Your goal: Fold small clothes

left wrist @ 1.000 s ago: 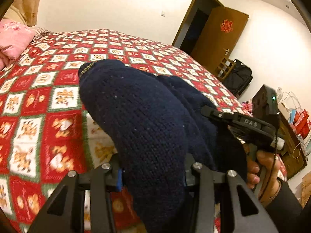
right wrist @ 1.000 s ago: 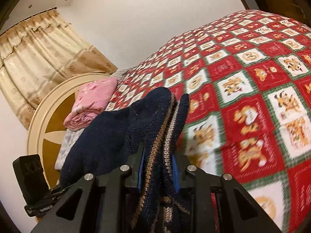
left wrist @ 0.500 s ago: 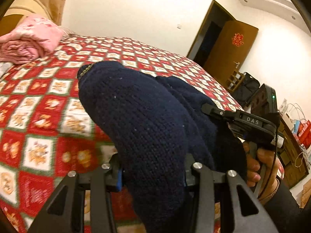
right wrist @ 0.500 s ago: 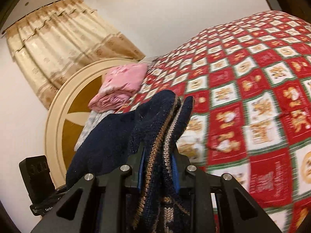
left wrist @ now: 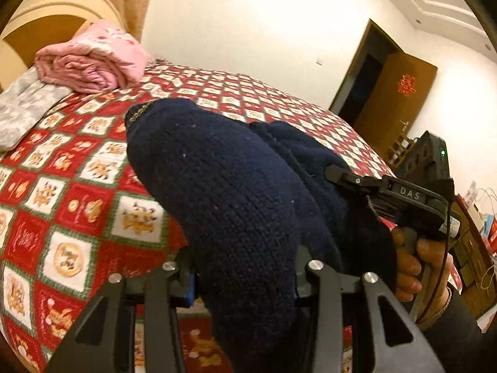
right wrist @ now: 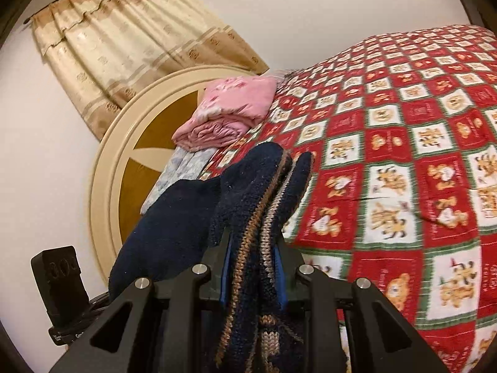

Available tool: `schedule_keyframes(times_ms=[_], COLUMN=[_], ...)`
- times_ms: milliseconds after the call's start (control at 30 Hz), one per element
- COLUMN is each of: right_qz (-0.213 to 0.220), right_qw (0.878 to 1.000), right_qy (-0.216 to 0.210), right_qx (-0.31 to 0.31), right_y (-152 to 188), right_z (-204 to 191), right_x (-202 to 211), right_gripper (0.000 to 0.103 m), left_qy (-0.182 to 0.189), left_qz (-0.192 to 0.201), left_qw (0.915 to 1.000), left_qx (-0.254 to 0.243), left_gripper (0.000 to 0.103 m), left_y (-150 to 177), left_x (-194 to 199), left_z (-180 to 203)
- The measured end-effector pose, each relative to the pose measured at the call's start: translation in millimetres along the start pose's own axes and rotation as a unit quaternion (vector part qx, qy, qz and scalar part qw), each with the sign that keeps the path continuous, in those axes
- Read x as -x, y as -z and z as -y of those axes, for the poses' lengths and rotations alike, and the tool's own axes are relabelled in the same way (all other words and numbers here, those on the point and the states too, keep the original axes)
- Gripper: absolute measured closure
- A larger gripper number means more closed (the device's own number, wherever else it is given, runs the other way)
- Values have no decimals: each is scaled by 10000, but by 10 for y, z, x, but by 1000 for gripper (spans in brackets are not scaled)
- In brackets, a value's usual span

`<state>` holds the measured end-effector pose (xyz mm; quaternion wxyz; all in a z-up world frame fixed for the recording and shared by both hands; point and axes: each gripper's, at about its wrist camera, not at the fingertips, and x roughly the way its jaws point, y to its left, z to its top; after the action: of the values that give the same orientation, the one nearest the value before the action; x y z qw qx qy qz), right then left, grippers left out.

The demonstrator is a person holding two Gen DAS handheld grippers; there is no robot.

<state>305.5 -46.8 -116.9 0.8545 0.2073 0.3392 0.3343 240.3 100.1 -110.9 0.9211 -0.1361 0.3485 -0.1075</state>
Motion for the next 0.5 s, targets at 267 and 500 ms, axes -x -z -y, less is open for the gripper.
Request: schedule_keyframes(times_ms=[267, 500], right_qz=[-193, -427], right_qw=[9996, 9986], right_qy=[-137, -245], right_qx=[130, 189], right_y=[2, 20], right_z=[-244, -429], right_x=[-320, -723], right_gripper=[79, 79], left_qy=[-123, -286], left_qz=[126, 150], left_qw=[9996, 9986], left_qx=[199, 411], left_gripper=[60, 60], left_y=[56, 93], left_x=[163, 225], left_z=[-310, -583])
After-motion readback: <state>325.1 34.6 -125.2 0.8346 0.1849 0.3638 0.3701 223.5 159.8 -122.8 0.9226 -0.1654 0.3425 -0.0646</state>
